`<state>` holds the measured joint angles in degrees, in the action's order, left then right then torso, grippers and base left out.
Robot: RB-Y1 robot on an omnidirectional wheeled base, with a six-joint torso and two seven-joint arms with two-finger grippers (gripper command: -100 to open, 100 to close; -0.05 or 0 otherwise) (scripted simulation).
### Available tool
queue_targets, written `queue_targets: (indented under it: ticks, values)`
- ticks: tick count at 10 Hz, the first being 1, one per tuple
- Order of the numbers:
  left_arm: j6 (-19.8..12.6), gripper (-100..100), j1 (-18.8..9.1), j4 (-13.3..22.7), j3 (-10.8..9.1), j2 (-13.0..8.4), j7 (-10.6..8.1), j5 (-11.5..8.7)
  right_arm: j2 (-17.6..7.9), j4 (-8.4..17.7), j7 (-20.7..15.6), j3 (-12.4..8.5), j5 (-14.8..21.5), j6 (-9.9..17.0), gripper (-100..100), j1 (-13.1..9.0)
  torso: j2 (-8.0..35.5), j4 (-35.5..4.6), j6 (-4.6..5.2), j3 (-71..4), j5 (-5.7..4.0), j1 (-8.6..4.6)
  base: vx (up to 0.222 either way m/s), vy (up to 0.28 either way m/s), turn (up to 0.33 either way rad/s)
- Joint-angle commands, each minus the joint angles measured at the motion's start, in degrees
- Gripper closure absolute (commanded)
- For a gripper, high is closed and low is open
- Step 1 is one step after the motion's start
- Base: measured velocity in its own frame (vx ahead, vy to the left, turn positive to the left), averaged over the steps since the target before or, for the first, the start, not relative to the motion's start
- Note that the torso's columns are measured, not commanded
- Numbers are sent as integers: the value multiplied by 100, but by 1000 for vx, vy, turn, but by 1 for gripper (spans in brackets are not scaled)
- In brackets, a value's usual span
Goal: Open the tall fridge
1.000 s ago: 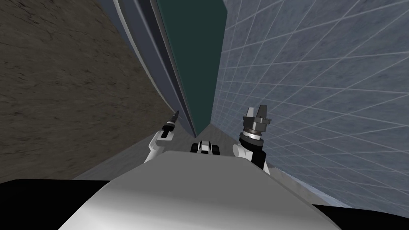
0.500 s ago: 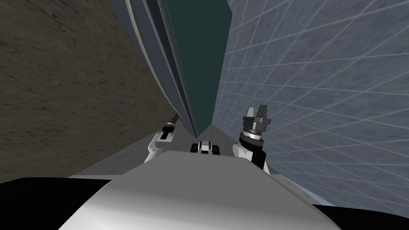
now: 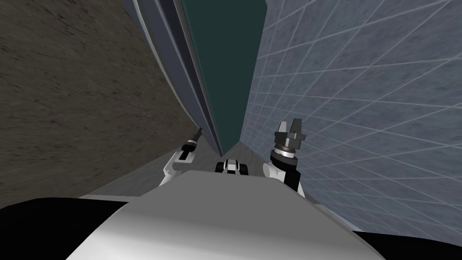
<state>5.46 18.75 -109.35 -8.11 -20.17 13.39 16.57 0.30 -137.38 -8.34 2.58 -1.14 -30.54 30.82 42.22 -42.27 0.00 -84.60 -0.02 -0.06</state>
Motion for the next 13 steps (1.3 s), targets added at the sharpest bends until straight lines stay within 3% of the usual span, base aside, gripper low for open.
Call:
queue_targets:
  ticks: [1,6,7,8,12,13]
  values:
    - [-84,-100,10,23,-4,-27,21,28,0,0,0,0,0,0,0,0,2,0,0,0,-1,-2,27,-22,0]
    - [-583,-100,-640,410,-375,181,164,148,-1,1,0,0,0,1,0,-2,5,-4,8,3,1,7,-69,34,-215]
    - [-520,-100,-552,372,-334,136,135,124,-1,1,0,0,0,1,0,-2,-3,-4,11,-2,-3,-1,-41,23,-45]
    - [-439,100,-445,295,-264,118,123,113,0,0,0,-1,0,0,0,-1,-15,2,1,-9,-4,-8,29,-12,271]
    - [-103,100,10,26,-3,-29,28,31,0,0,0,0,0,0,0,1,10,14,8,9,18,-2,87,-36,203]
    - [-155,100,-108,72,-77,-20,56,51,0,0,0,0,0,0,0,1,18,13,3,15,20,2,32,-25,39]
